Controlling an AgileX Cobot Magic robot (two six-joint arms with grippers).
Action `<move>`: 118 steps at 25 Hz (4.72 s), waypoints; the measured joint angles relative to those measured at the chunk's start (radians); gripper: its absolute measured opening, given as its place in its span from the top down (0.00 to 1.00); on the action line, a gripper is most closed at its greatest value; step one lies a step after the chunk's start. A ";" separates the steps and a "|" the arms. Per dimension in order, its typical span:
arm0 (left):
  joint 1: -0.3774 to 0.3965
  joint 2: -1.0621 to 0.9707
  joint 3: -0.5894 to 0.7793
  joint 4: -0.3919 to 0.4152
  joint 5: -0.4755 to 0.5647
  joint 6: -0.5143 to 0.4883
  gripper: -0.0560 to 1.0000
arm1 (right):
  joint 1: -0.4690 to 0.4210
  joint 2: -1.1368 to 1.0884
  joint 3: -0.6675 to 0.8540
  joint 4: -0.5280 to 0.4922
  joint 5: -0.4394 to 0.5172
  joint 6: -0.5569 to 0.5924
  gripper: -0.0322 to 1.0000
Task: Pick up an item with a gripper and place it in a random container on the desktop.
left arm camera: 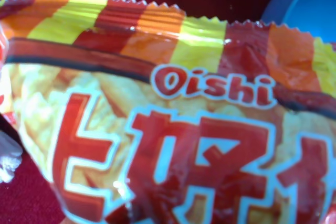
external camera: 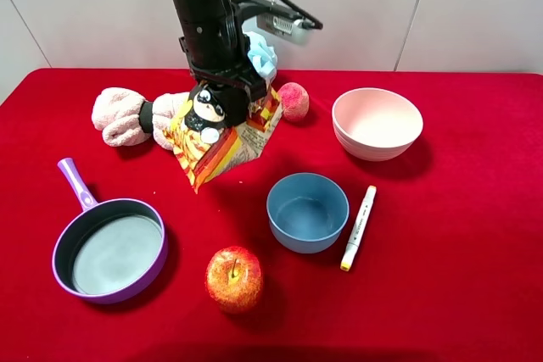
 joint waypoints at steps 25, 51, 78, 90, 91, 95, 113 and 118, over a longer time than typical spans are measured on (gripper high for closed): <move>0.000 -0.373 0.410 0.069 0.000 -0.118 0.71 | 0.000 0.000 0.000 0.000 0.000 0.000 0.30; 0.000 -0.606 0.981 0.219 -0.348 -0.189 0.73 | 0.000 0.000 0.000 0.000 0.000 0.000 0.30; 0.000 -0.604 1.048 0.219 -0.496 -0.254 0.05 | 0.000 0.000 0.000 0.000 0.000 0.000 0.30; 0.000 -0.604 0.868 0.185 -0.327 -0.258 0.01 | 0.000 0.000 0.000 0.000 0.000 0.000 0.30; 0.000 -0.604 0.844 0.179 -0.299 -0.258 0.01 | 0.000 0.000 0.000 0.000 0.000 0.000 0.30; 0.000 -0.604 0.761 0.165 -0.164 -0.259 0.01 | 0.000 0.000 0.000 0.000 0.000 0.000 0.30; 0.000 -0.950 0.762 0.127 0.002 -0.309 0.01 | 0.000 0.000 0.000 0.000 0.000 0.000 0.30; 0.000 -1.143 0.845 0.126 0.003 -0.309 0.01 | 0.000 0.000 0.000 0.000 0.000 0.000 0.30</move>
